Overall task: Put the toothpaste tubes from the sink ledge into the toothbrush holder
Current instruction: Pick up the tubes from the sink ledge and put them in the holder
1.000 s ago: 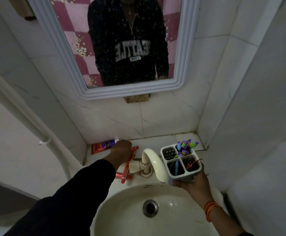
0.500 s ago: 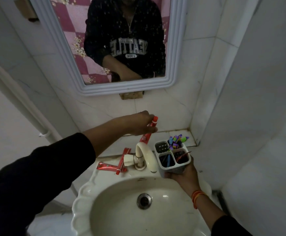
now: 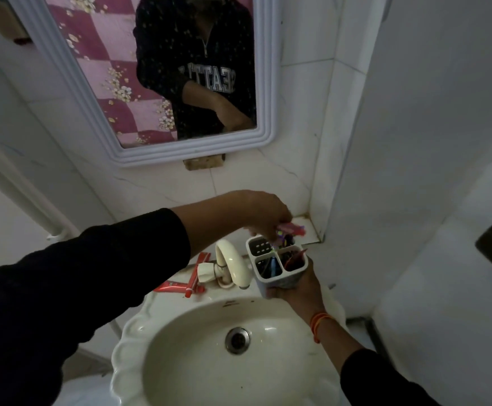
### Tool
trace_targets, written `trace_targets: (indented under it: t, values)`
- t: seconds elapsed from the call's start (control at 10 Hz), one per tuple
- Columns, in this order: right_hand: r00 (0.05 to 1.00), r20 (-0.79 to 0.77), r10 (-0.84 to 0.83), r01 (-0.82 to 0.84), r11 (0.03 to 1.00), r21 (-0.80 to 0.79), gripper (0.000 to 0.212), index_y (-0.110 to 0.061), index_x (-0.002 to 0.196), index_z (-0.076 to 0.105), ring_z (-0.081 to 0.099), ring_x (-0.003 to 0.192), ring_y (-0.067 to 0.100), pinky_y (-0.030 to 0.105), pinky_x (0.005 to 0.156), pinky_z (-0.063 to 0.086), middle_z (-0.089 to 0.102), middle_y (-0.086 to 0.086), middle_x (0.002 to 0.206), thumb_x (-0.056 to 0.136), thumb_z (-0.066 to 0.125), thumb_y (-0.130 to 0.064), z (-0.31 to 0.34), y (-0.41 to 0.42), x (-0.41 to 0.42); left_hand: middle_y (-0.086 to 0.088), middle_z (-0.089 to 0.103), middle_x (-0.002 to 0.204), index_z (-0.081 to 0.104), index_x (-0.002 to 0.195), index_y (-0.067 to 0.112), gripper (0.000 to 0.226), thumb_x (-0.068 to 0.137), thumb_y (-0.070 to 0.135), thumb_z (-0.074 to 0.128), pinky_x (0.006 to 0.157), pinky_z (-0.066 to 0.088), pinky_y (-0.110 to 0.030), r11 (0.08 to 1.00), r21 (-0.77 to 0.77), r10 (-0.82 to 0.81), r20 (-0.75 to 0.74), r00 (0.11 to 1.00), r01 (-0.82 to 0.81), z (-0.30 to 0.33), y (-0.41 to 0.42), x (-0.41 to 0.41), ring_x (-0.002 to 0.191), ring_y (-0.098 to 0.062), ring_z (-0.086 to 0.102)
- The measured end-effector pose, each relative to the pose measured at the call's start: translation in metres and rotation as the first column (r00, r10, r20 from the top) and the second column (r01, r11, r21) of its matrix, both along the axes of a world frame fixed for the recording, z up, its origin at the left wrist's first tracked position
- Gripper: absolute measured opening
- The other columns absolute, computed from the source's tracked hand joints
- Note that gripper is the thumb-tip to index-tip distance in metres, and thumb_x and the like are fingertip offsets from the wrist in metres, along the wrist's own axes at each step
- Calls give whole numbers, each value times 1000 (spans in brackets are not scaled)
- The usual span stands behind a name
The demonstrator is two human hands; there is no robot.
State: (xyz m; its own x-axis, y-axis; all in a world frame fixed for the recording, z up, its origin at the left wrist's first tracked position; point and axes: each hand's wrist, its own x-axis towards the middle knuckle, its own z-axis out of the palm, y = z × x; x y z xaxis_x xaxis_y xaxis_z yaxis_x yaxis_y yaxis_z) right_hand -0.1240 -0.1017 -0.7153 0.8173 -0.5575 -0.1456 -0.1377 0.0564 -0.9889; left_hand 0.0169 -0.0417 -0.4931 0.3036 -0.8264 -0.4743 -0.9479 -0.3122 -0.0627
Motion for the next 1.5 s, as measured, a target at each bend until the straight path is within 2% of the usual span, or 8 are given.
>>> trace_targets:
  t: [0.2, 0.4, 0.6, 0.8, 0.9, 1.1, 1.3, 1.5]
  values:
    - [998, 52, -29, 29, 999, 17, 107, -39, 121, 50, 62, 109, 15, 34, 69, 64, 61, -7, 121, 35, 97, 3, -4, 0, -1, -3, 70, 79, 69, 111, 2, 29, 92, 24, 66, 69, 59, -31, 954, 276, 105, 56, 993, -116, -8, -1, -15, 73, -17, 66]
    - [999, 24, -32, 30, 997, 71, 107, -31, 125, 43, 55, 104, -7, 1, 74, 48, 60, -15, 116, 43, 97, 11, -4, -2, 1, -1, 57, 74, 71, 99, 5, 30, 87, 32, 72, 57, 46, -28, 999, -16, 39, 132, 991, -37, -21, 8, -31, 64, -14, 52]
    - [999, 23, -27, 20, 960, 281, 90, -15, 133, 48, 69, 86, 1, 12, 70, 53, 68, -9, 105, 58, 98, -10, -3, 0, 0, 1, 79, 97, 77, 105, 17, 26, 91, 37, 67, 86, 60, -29, 887, -263, 300, -295, 907, -379, -15, 46, 18, 78, -10, 76]
    - [987, 47, -157, 93, 775, 625, 42, -17, 126, 59, 69, 95, 24, 50, 79, 60, 67, 12, 119, 88, 73, -30, 8, 2, 6, -5, 68, 87, 71, 94, 5, 16, 91, 17, 61, 63, 53, -24, 709, -185, 667, -134, 733, -680, -63, 103, 70, 80, -22, 67]
    - [987, 59, -149, 80, 777, 625, 35, -12, 130, 59, 74, 88, 28, 48, 68, 62, 66, 19, 121, 95, 65, -13, 3, 0, 10, -7, 66, 82, 60, 83, 7, 23, 93, 28, 63, 62, 57, -27, 660, -29, 741, -140, 657, -751, -99, 122, 79, 82, -24, 75]
    - [983, 99, -152, 45, 732, 680, 55, -5, 140, 51, 64, 112, 47, 69, 70, 56, 56, 29, 137, 89, 71, -8, -3, 2, 14, -12, 74, 98, 62, 116, -3, 45, 97, 38, 54, 87, 50, -30, 630, -50, 760, -160, 629, -775, -149, 129, 83, 101, -28, 72]
    - [977, 82, -195, 52, 597, 801, 32, -11, 123, 63, 75, 85, 40, 62, 60, 59, 77, 18, 103, 106, 40, -25, 6, 4, 15, -21, 69, 118, 62, 116, -3, 38, 98, 29, 54, 80, 51, -32, 611, -131, 756, -196, 624, -781, -172, 131, 92, 108, -33, 67]
    - [980, 89, -177, 16, 520, 854, 40, -12, 116, 66, 76, 82, 39, 65, 66, 56, 77, 18, 99, 103, 39, -39, 10, 4, 16, -21, 65, 116, 65, 114, 1, 28, 92, 18, 61, 89, 52, -34, 360, -431, 707, -453, 543, -827, -154, 135, 102, 105, -36, 64]
